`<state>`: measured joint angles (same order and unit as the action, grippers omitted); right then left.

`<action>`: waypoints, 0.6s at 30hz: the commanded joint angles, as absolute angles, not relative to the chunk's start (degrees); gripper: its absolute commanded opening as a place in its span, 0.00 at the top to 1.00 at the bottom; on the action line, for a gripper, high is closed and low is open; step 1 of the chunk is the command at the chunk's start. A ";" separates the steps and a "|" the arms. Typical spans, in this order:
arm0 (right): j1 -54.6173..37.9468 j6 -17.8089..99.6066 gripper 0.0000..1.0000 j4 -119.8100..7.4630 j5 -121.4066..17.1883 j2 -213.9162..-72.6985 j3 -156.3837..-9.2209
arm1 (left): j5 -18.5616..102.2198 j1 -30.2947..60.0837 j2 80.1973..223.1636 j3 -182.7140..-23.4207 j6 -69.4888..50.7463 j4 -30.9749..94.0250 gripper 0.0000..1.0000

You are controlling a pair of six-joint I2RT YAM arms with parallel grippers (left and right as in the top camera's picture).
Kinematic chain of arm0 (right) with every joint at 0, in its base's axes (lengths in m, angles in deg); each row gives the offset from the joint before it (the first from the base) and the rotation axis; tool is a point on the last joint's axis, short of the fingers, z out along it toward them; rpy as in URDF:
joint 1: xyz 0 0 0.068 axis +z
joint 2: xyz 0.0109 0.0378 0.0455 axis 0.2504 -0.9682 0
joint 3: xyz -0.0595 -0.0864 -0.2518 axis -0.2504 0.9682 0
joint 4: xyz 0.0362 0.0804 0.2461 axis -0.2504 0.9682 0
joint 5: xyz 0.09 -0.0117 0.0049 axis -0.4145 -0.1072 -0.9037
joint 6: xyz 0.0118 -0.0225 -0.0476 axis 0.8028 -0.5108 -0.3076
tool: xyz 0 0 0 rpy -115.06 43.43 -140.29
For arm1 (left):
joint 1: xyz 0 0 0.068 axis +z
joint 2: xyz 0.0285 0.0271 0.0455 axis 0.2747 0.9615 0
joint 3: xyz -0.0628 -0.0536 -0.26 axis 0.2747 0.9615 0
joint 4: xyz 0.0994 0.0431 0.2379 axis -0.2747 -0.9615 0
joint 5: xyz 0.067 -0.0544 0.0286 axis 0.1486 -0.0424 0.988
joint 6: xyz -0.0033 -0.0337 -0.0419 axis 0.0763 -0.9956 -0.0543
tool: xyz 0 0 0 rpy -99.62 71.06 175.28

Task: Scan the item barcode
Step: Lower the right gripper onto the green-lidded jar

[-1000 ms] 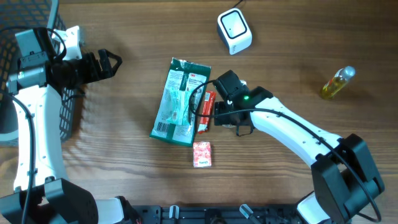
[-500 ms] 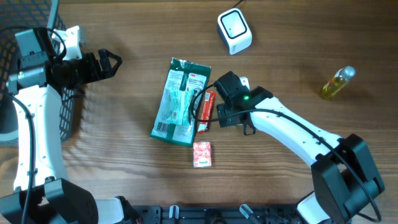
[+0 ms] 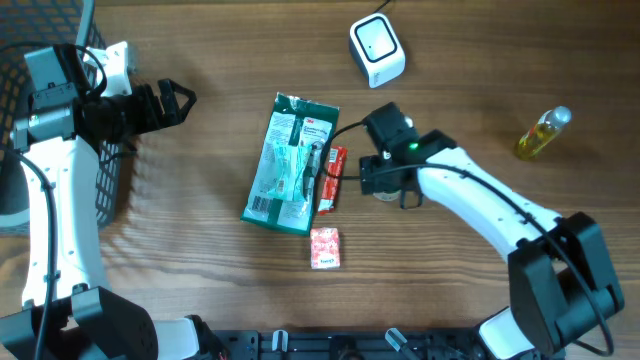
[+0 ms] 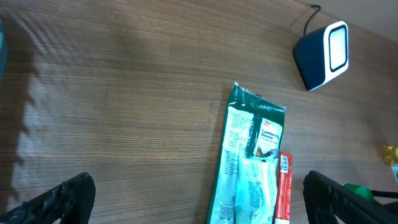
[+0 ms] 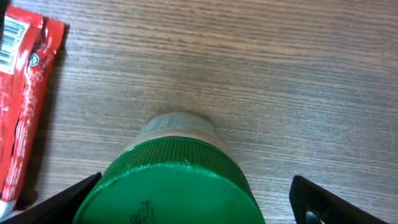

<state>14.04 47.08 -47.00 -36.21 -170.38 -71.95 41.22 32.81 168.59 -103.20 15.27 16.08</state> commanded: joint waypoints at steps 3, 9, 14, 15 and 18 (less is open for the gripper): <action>14.14 45.03 0.06 -46.83 -40.71 -171.36 -71.27 | 40.56 32.72 168.89 -103.46 16.15 16.26 0.00; 14.14 45.01 0.06 -46.68 -38.55 -171.71 -71.25 | 40.56 32.72 168.89 -103.46 16.15 16.26 0.00; 14.12 44.79 0.03 -46.98 -35.99 -173.87 -71.25 | 40.54 32.72 168.89 -103.46 16.15 16.24 0.00; 14.12 44.22 0.03 -47.38 -36.03 -174.46 -71.25 | 40.54 32.72 168.89 -103.46 16.15 16.26 0.00; 14.12 43.52 0.03 -48.36 -36.45 -175.45 -71.25 | 40.56 32.72 168.89 -103.46 16.15 16.24 0.00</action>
<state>13.95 44.94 -47.57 -37.76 -173.68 -71.95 41.22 32.81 168.59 -103.18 15.27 16.10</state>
